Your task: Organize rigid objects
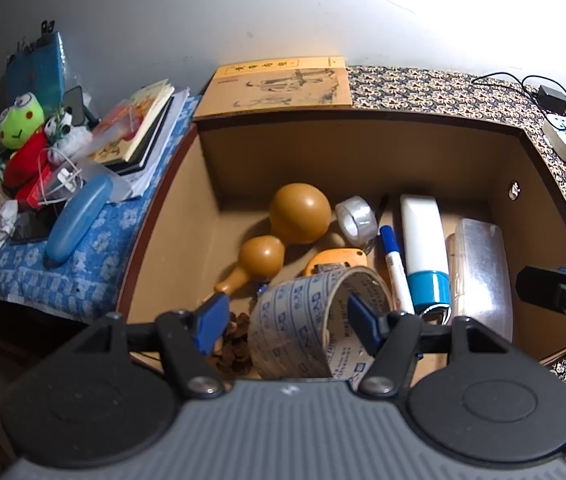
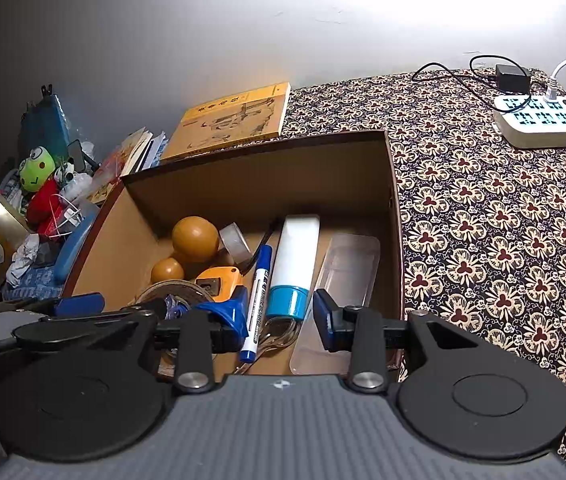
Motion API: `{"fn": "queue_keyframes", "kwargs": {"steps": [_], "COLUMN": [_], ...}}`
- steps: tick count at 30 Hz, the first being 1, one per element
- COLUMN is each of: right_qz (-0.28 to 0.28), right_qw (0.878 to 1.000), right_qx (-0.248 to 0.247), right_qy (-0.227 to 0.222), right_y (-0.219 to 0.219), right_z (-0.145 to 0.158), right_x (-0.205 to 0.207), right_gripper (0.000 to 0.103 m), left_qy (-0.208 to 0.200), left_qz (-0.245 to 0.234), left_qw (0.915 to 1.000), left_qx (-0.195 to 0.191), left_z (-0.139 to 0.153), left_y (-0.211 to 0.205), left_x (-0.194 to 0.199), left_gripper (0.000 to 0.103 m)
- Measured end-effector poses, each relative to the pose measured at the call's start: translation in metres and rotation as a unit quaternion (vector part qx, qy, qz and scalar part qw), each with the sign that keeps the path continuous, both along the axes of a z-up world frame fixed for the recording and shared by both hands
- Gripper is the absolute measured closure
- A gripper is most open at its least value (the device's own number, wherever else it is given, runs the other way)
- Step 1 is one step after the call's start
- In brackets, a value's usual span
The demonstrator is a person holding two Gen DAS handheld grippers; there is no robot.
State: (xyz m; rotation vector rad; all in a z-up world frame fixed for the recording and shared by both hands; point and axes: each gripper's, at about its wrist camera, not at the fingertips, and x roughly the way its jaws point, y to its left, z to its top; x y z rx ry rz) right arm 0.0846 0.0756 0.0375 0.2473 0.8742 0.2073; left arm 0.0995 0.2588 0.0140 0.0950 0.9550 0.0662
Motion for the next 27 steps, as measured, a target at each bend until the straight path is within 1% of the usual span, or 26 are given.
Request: {"fn": "queue_keyframes", "kwargs": {"steps": [14, 22, 27], "right_qz": [-0.017, -0.015, -0.013], "right_qw": [0.999, 0.999, 0.999], "right_qx": [-0.025, -0.040, -0.039], "right_qy": [0.012, 0.015, 0.022], "right_y": [0.000, 0.002, 0.002], "right_z": [-0.009, -0.011, -0.014], "right_x": [0.008, 0.010, 0.012], "right_gripper": [0.085, 0.085, 0.085], "left_qy": [0.006, 0.006, 0.005], "left_qz": [-0.004, -0.006, -0.006], "left_qw": [1.0000, 1.0000, 1.0000], "left_qx": [0.002, 0.003, 0.003], "left_z": [-0.005, -0.005, -0.005], "left_y": [0.001, 0.000, 0.000], "left_x": [0.004, 0.004, 0.004], "left_gripper": [0.036, 0.036, 0.036]}}
